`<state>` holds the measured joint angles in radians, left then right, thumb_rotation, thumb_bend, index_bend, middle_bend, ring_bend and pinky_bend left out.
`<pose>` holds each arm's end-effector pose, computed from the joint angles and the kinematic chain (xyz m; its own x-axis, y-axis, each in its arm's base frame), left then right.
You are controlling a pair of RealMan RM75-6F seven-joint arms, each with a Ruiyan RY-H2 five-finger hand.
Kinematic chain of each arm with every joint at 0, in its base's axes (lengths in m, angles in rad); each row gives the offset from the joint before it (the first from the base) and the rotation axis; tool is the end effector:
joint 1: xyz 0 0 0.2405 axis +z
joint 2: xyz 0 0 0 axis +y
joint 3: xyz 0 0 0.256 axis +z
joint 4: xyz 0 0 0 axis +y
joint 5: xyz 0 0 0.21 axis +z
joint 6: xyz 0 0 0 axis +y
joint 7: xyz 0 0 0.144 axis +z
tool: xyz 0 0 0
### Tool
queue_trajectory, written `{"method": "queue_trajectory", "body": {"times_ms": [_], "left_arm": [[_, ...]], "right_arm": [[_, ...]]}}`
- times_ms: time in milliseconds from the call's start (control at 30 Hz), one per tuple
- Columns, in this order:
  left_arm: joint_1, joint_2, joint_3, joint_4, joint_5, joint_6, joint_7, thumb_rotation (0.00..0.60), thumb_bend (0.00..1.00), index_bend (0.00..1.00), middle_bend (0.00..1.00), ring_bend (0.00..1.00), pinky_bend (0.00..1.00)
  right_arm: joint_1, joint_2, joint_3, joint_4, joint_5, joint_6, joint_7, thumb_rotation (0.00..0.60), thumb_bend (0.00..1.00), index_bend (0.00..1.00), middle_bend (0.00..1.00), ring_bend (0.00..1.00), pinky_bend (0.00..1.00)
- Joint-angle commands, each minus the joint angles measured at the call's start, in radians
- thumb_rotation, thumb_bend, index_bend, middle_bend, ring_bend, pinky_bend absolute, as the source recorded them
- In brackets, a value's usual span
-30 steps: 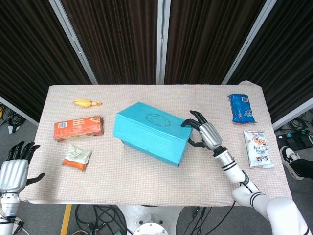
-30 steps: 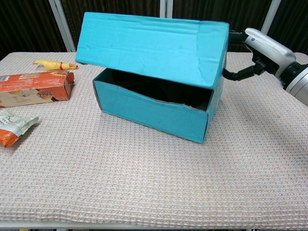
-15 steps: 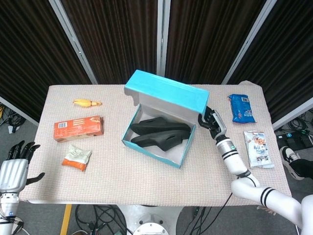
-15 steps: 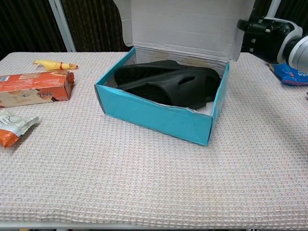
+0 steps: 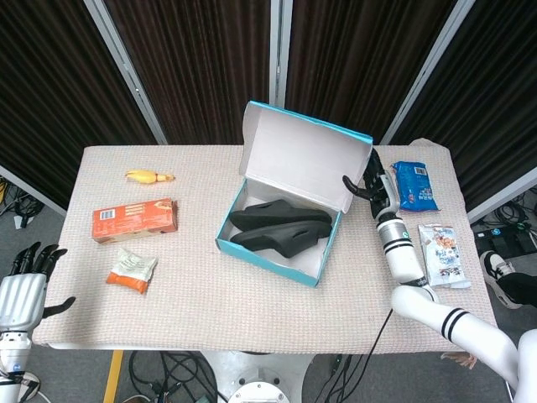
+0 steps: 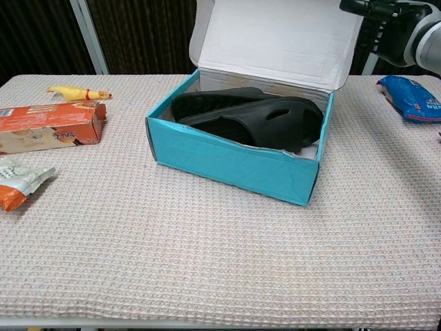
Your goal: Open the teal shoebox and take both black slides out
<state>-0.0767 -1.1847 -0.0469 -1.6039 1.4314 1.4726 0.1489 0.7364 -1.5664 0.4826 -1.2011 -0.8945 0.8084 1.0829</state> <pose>-0.3181 0.1772 0.1399 0.4711 0.0342 0.8814 0.8793 0.0611 -0.4723 -0.1873 -0.4328 0.0453 -0.9014 -0.0582 0.4291 -0.4328 0.1505 -0.8888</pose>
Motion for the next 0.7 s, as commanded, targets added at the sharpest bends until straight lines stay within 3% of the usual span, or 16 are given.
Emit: {"method": "queue_trajectory", "body": {"times_ms": [33, 167, 333, 467, 533, 700], "left_arm": [[0.0, -0.001, 0.0, 0.002, 0.001, 0.0, -0.002, 0.6, 0.0, 0.2, 0.14, 0.04, 0.11], [-0.001, 0.0, 0.0, 0.005, 0.007, 0.003, -0.005, 0.6, 0.0, 0.2, 0.14, 0.04, 0.11], [-0.003, 0.001, -0.002, 0.002, 0.011, 0.005, -0.002, 0.6, 0.0, 0.2, 0.14, 0.04, 0.11], [-0.005, 0.003, -0.001, -0.003, 0.019, 0.006, 0.001, 0.6, 0.0, 0.2, 0.14, 0.04, 0.11], [-0.007, 0.003, -0.001, -0.003, 0.022, 0.006, 0.001, 0.6, 0.0, 0.2, 0.14, 0.04, 0.11], [-0.008, 0.001, 0.001, 0.0, 0.025, 0.004, -0.008, 0.6, 0.0, 0.2, 0.14, 0.04, 0.11]], "right_arm": [[-0.009, -0.056, 0.051, 0.04, 0.088, 0.159, -0.159, 0.6, 0.1, 0.0, 0.0, 0.0, 0.0], [-0.037, -0.094, 0.024, 0.081, -0.02, 0.351, -0.248, 0.6, 0.1, 0.0, 0.0, 0.0, 0.0], [-0.087, -0.035, -0.144, 0.07, -0.296, 0.473, -0.359, 0.6, 0.09, 0.0, 0.0, 0.0, 0.0], [-0.086, 0.087, -0.234, -0.049, -0.416, 0.416, -0.477, 0.6, 0.06, 0.03, 0.09, 0.0, 0.02], [-0.073, 0.155, -0.275, -0.132, -0.441, 0.334, -0.547, 0.6, 0.04, 0.13, 0.22, 0.03, 0.08], [-0.014, 0.194, -0.317, -0.205, -0.425, 0.175, -0.775, 0.6, 0.03, 0.18, 0.25, 0.06, 0.09]]}}
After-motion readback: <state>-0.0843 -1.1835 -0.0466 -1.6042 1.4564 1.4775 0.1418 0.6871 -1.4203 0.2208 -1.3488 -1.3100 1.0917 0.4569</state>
